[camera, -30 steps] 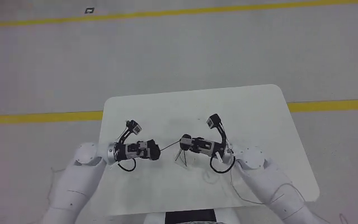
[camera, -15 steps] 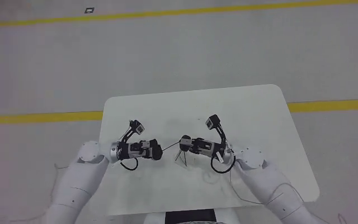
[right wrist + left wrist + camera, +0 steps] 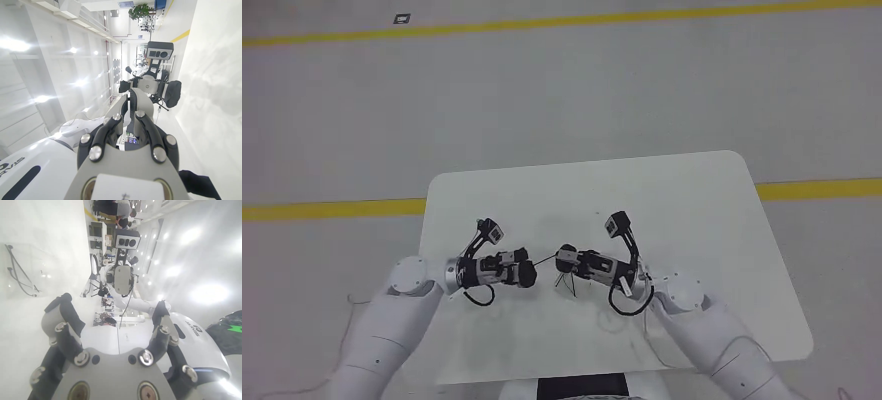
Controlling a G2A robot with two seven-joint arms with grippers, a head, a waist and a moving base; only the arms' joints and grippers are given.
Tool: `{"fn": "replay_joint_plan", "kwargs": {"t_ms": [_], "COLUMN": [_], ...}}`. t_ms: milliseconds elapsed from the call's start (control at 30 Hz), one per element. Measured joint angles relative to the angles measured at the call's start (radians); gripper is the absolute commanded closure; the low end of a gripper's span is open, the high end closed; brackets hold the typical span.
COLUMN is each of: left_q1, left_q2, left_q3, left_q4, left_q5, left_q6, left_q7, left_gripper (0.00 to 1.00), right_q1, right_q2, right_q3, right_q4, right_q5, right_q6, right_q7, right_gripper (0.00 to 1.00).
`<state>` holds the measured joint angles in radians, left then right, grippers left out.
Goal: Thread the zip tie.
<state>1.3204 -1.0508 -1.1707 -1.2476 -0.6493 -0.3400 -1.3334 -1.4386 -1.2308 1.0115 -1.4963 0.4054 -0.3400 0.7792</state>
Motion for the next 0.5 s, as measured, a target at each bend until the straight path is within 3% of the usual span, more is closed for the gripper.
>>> {"fn": "replay_joint_plan", "kwargs": {"t_ms": [333,500], "left_q1": [0.0,0.018], "left_q2": [-0.001,-0.002], "left_q3": [0.001,0.01], "left_q4": [-0.003,-0.012], "left_q5": [-0.004,-0.045], "left_q6": [0.0,0.018], "left_q7": [-0.005,0.016], "left_gripper": [0.0,0.0], "right_q1": [0.001,-0.013], "right_q2": [-0.002,-0.005], "right_q3": [0.0,-0.004], "right_q4": [0.005,-0.005], "right_q5": [-0.006,-0.014], "right_q6": [0.001,0.0], "right_q7": [0.003,-0.046], "right_gripper": [1.0,1.0]}}
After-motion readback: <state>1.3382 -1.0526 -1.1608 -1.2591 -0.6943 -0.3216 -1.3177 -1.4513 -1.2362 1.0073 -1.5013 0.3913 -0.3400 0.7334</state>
